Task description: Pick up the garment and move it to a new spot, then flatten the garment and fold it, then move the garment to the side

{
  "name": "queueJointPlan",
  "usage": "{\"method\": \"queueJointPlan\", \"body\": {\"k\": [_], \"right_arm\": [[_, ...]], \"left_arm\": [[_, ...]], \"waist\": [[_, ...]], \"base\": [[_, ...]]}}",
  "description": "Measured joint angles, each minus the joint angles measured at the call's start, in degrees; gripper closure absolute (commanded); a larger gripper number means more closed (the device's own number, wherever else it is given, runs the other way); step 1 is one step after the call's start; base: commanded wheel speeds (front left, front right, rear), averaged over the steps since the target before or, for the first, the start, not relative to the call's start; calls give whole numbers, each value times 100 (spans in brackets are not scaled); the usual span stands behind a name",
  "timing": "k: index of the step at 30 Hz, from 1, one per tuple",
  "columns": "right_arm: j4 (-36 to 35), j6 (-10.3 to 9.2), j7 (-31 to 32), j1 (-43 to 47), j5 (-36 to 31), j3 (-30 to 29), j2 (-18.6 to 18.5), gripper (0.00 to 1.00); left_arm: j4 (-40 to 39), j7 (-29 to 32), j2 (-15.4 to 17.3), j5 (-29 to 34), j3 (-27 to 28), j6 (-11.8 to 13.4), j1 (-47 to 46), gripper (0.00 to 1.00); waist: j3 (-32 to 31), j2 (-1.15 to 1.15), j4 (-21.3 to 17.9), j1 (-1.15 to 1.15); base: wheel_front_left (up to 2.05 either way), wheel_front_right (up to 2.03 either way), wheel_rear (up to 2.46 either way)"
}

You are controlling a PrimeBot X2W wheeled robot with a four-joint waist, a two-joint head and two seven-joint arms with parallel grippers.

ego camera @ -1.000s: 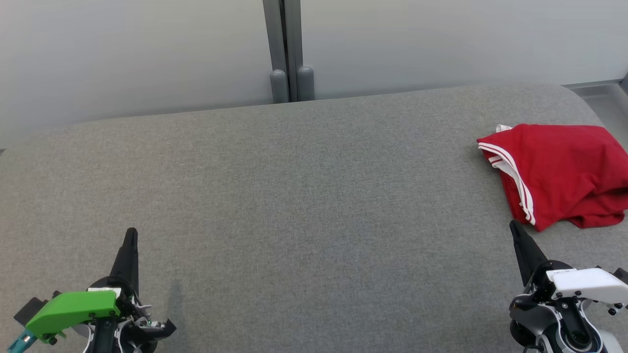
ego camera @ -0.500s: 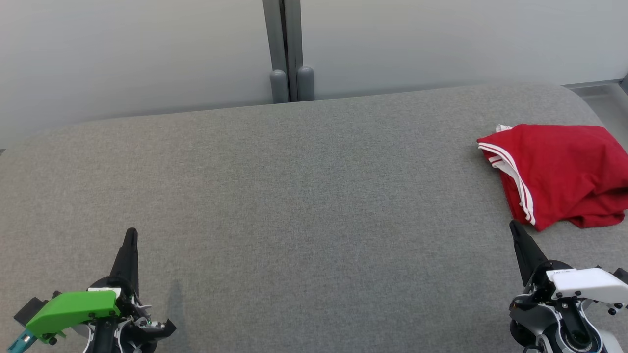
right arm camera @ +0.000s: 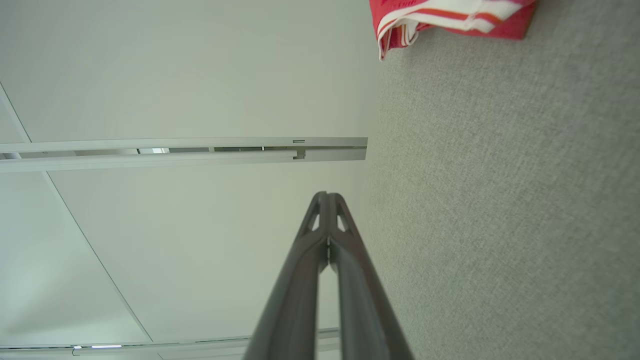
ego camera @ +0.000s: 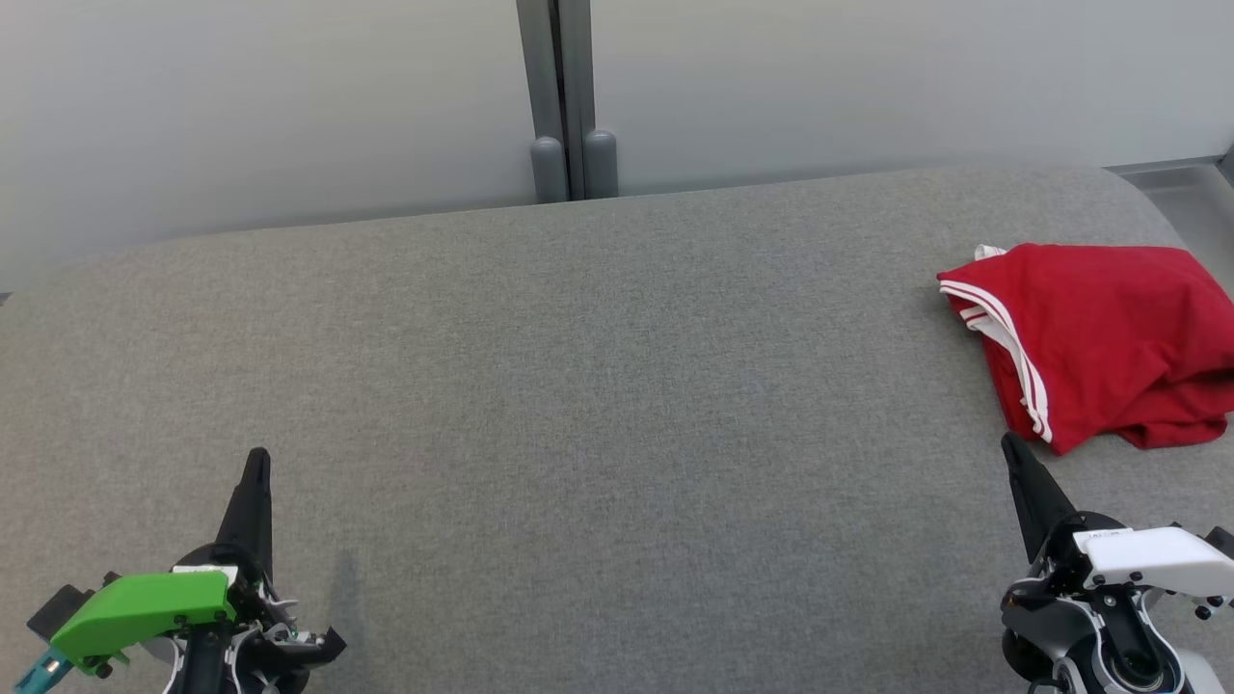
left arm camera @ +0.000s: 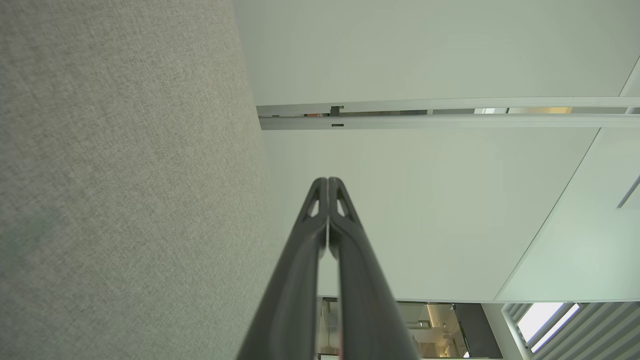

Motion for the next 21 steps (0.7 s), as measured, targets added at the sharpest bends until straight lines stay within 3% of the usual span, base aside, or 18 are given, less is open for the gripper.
{"method": "queueJointPlan", "body": {"k": [21], "right_arm": [[0,0,0,-1,0,0,0,100]], "left_arm": [[0,0,-2,0,2,0,0,100]], "waist": [[0,0,0,0]], "base": [[0,0,0]]}}
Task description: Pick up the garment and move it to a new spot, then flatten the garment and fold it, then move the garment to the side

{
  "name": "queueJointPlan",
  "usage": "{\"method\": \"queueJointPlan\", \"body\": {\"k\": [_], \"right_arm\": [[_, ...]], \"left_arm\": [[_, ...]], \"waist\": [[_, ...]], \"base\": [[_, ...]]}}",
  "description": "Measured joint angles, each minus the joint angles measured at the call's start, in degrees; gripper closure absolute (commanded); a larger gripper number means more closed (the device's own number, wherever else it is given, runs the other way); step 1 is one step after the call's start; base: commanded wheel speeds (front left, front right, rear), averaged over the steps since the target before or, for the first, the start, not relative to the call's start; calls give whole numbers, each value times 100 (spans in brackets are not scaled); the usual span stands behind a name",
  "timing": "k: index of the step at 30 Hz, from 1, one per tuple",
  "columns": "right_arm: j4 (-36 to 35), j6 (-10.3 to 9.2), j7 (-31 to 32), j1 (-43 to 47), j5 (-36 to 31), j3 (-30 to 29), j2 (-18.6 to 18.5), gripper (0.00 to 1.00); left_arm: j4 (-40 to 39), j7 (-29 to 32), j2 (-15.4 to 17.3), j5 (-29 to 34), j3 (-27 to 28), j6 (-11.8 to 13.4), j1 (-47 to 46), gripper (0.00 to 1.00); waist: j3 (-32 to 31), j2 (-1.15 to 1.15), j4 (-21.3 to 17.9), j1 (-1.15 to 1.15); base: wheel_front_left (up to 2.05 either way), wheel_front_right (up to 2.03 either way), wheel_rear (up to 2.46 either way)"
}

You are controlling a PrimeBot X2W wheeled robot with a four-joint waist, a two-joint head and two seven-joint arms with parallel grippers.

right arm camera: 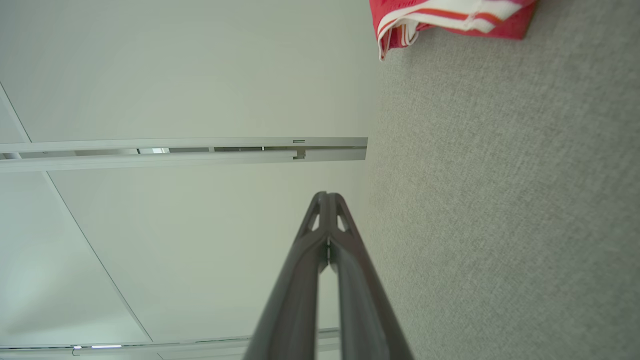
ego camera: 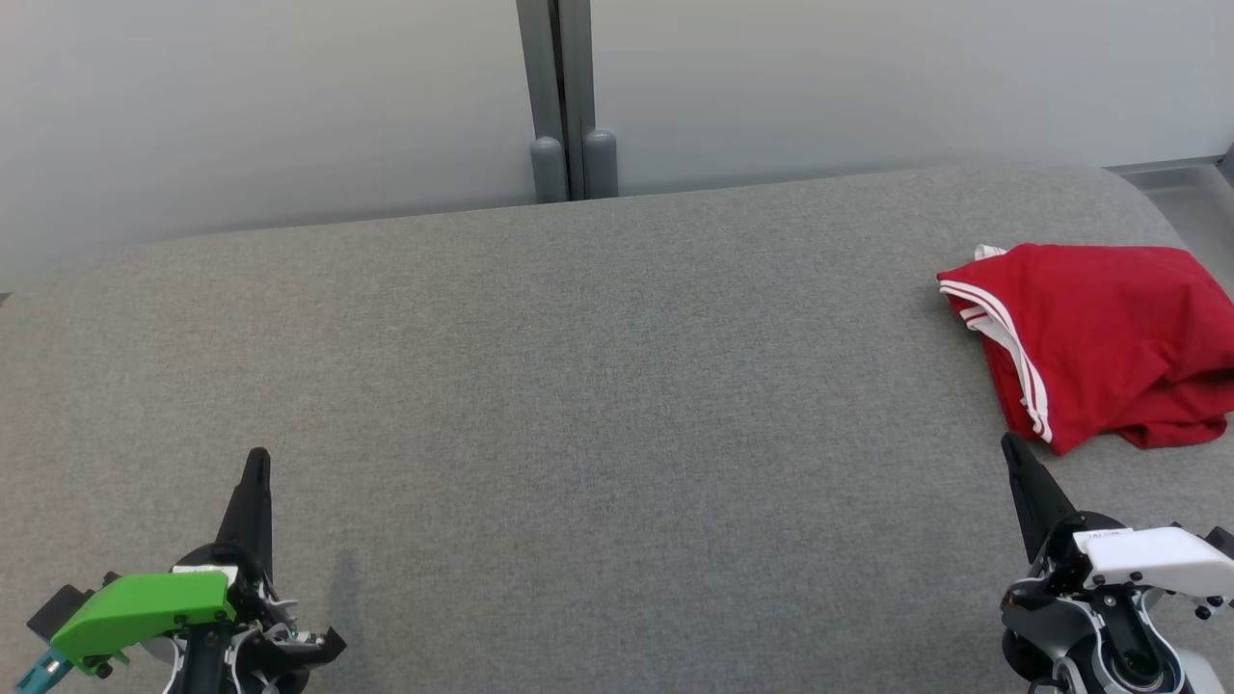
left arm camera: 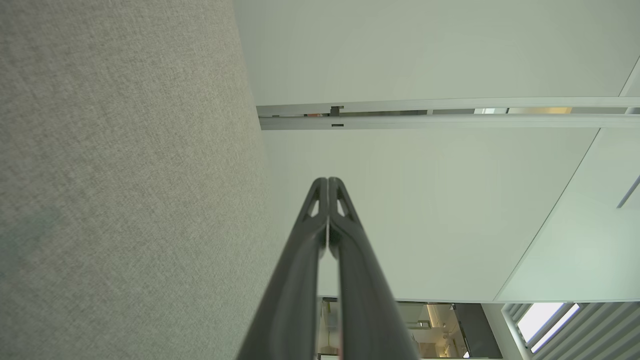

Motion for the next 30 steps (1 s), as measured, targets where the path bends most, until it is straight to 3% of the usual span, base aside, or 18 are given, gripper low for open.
{"method": "queueJointPlan", "body": {"k": [30], "right_arm": [[0,0,0,0,0,0,0,100]], "left_arm": [[0,4,-1,0,2,0,0,100]], "waist": [[0,0,0,0]], "base": [[0,0,0]]}}
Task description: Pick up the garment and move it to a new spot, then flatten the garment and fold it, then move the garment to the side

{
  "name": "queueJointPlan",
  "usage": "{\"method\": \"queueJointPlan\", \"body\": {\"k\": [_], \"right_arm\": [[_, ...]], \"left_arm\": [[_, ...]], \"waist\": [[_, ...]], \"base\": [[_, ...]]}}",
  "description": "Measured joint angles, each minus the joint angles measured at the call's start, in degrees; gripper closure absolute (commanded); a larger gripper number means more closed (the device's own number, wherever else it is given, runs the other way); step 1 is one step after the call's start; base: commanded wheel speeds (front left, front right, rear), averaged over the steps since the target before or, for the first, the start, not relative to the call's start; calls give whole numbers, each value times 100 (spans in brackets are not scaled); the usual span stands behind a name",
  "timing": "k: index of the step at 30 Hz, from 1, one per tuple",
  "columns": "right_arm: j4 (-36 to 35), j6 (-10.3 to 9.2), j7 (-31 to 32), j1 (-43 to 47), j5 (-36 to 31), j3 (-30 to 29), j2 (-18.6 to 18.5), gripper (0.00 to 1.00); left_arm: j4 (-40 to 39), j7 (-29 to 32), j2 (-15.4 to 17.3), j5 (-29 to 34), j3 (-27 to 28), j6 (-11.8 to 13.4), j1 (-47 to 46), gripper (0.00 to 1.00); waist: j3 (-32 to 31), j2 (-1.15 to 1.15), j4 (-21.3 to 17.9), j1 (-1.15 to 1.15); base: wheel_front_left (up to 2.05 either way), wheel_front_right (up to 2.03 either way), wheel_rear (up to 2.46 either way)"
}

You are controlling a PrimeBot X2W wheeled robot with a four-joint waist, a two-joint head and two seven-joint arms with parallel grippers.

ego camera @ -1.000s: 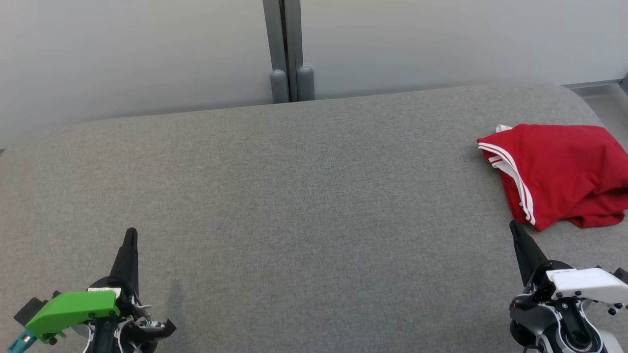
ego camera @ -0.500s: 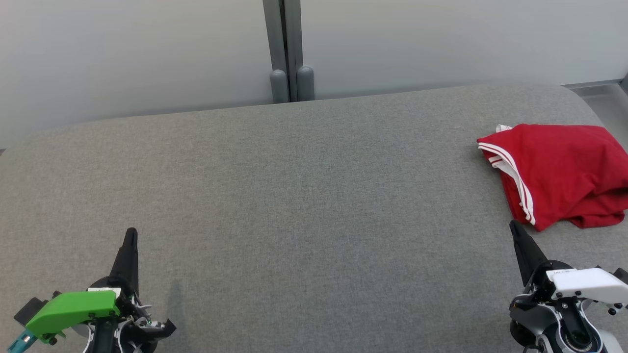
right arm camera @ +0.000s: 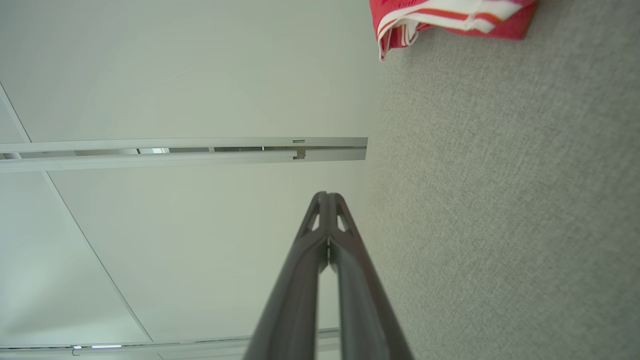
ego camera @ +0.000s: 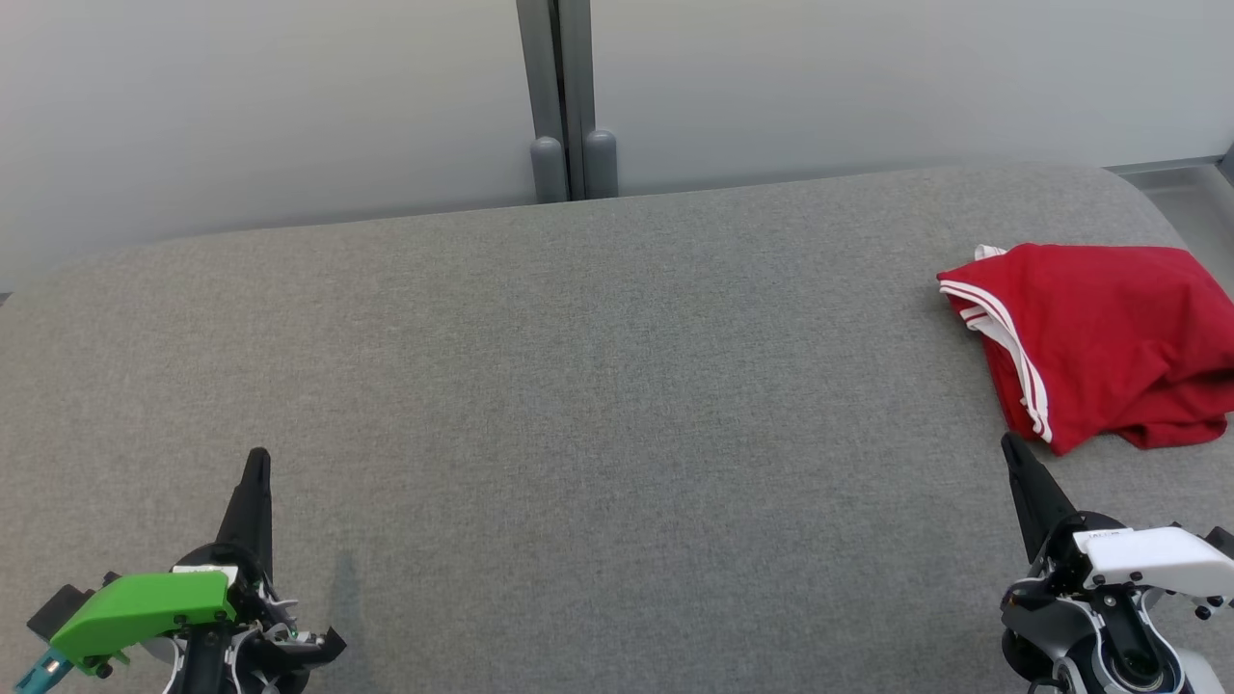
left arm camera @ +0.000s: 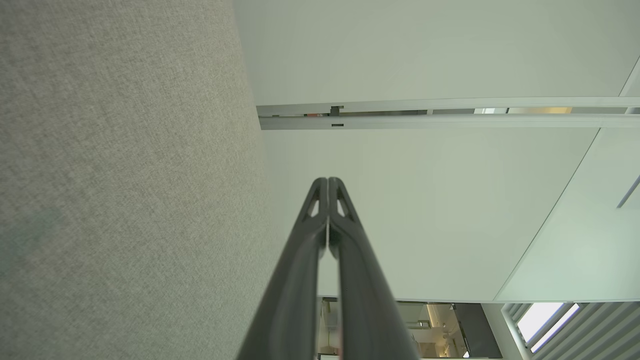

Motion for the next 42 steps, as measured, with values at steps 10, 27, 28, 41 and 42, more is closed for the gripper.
{"method": "queueJointPlan", "body": {"k": [10,27,28,41,42], "right_arm": [[0,0,0,0,0,0,0,100],[0,0,0,0,0,0,0,100],[0,0,0,0,0,0,0,100],[0,0,0,0,0,0,0,100],[0,0,0,0,0,0,0,100]], "left_arm": [[0,0,-1,0,0,0,0,100],[0,0,-1,1,0,0,0,100],[0,1,-1,1,0,0,0,100],[0,1,-1,1,1,0,0,100],[0,1,-1,1,1,0,0,100]], "waist": [[0,0,0,0],[0,0,0,0],[0,0,0,0],[0,0,0,0],[0,0,0,0]], "base": [[0,0,0],[0,0,0],[0,0,0],[0,0,0],[0,0,0]]}}
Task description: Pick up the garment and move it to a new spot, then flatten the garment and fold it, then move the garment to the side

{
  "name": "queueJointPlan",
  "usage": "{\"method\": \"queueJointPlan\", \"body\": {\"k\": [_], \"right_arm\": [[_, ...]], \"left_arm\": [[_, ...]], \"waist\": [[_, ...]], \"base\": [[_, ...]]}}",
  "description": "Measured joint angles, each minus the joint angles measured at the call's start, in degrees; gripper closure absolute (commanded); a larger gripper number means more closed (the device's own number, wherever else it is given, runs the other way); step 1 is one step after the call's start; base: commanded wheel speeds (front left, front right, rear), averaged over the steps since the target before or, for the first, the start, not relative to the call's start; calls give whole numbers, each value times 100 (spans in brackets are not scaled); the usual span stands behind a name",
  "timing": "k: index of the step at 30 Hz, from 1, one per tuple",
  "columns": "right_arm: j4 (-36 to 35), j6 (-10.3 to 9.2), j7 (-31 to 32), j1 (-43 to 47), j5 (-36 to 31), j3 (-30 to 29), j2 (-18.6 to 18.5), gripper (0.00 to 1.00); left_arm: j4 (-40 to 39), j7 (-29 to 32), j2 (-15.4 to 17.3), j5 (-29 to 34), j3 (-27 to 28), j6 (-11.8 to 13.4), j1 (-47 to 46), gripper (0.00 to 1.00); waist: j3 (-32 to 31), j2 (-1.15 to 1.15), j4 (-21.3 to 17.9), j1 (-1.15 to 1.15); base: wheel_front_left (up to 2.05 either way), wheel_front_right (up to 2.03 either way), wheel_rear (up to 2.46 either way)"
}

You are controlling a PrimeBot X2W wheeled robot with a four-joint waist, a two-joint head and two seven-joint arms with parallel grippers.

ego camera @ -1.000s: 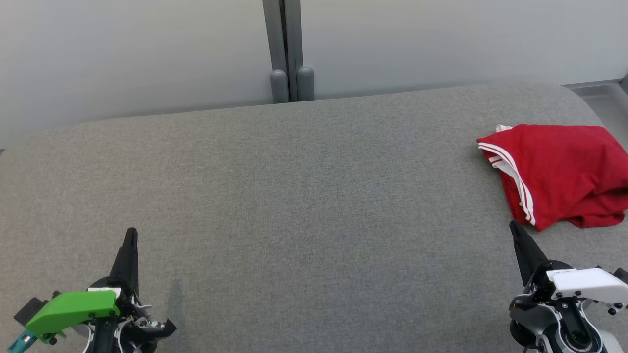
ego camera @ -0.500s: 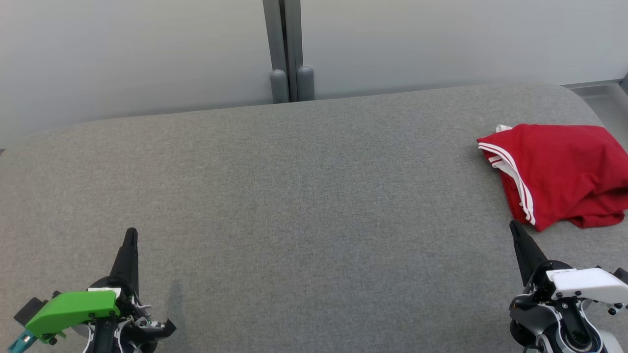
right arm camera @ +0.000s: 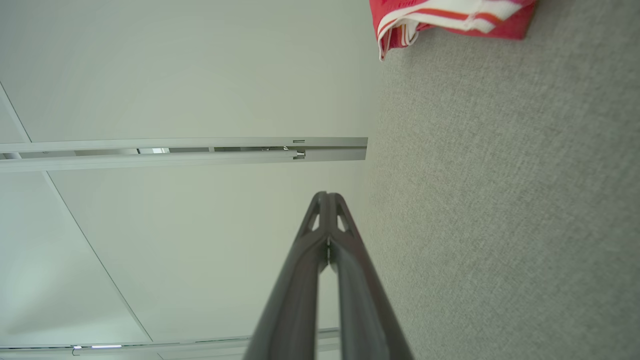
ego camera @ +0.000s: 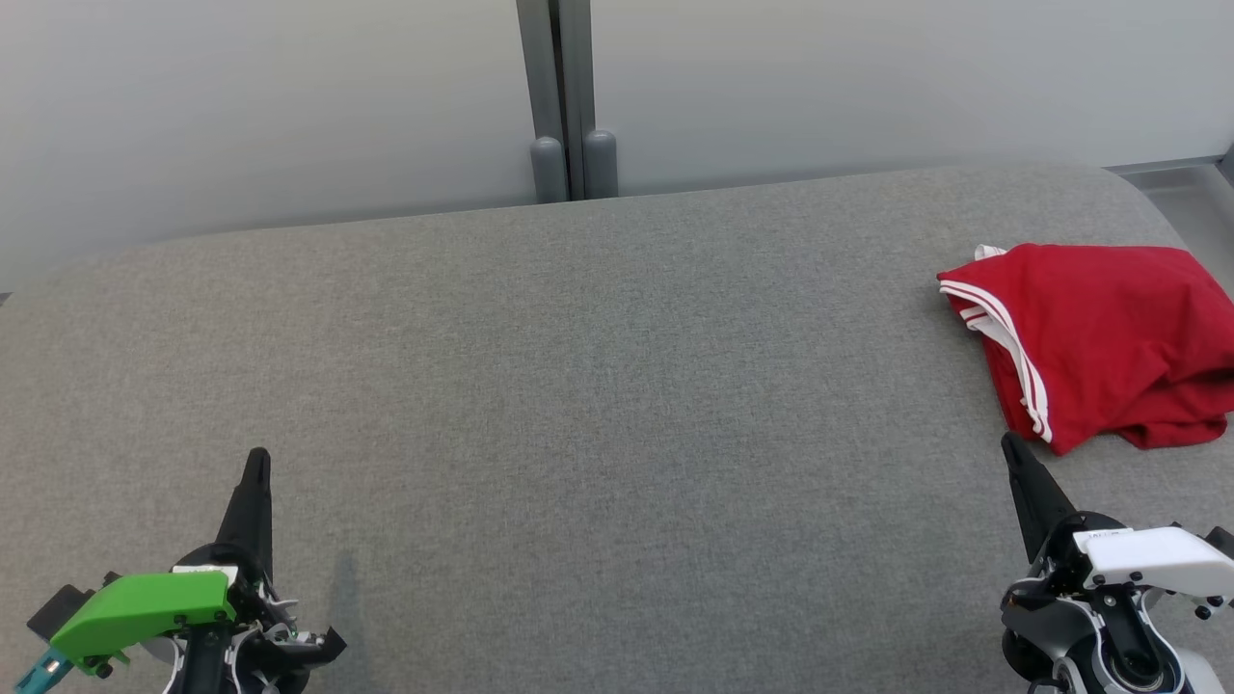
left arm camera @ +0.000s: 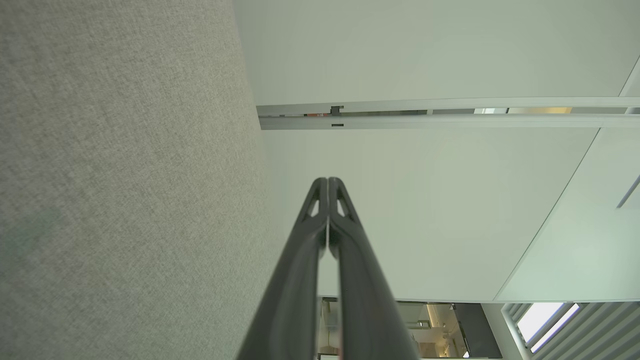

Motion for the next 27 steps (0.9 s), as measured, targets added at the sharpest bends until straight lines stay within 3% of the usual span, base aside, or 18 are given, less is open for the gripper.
{"method": "queueJointPlan", "body": {"k": [27], "right_arm": [[0,0,0,-1,0,0,0,100]], "left_arm": [[0,0,-1,0,0,0,0,100]], "waist": [[0,0,0,0]], "base": [[0,0,0]]}}
